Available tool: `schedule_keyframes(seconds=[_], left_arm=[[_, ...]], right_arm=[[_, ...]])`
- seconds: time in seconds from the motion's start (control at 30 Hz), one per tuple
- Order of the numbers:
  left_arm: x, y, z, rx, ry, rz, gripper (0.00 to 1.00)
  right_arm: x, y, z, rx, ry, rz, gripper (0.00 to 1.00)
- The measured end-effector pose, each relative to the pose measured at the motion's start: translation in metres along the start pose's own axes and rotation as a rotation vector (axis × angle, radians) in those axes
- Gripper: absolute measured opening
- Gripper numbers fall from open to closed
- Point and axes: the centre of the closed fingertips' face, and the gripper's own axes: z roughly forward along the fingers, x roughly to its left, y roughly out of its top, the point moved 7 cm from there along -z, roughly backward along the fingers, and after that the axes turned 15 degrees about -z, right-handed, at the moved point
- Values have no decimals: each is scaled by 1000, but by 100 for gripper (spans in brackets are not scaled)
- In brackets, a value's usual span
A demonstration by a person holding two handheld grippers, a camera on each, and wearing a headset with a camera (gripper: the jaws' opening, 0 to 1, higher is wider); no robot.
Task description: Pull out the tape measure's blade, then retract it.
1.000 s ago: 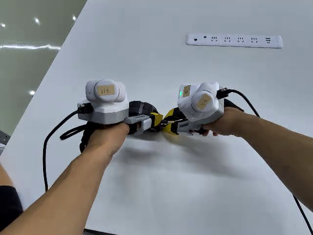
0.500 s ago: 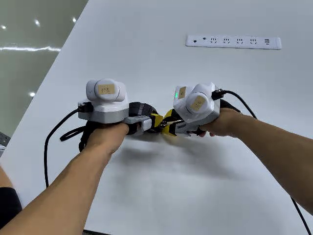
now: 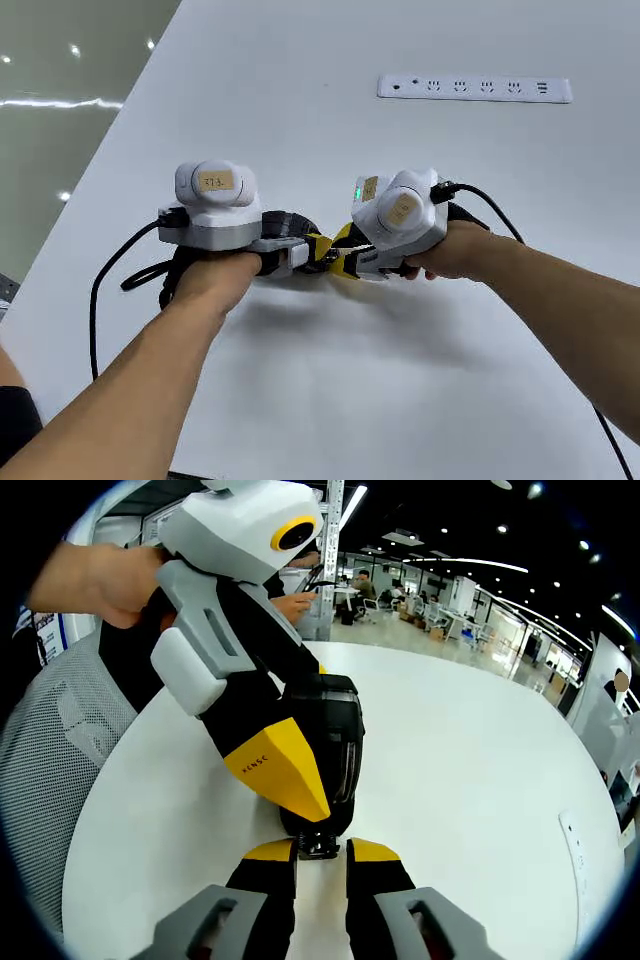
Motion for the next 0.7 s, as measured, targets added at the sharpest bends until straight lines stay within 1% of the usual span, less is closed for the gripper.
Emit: schedule_keyframes(seconds=[0.13,0.23,0.43,0.53,0.7], left_arm=[[0,0,-2,0,1,15,59],[0,-1,-4,-1,-6,16,63],[-2,-4,-10,1,-19,39,68],[-2,-6,-12,0,-25,56,70],[-1,-10,-14,8,-37,79,75]], right_arm=[[1,-1,-5,7,-3,4,19],[3,-1,-10,9,-7,11,22],[6,-4,-23,11,-27,34,27],[8,-7,-29,15,-35,58,32],[12,-14,-41,20,-52,82,35]])
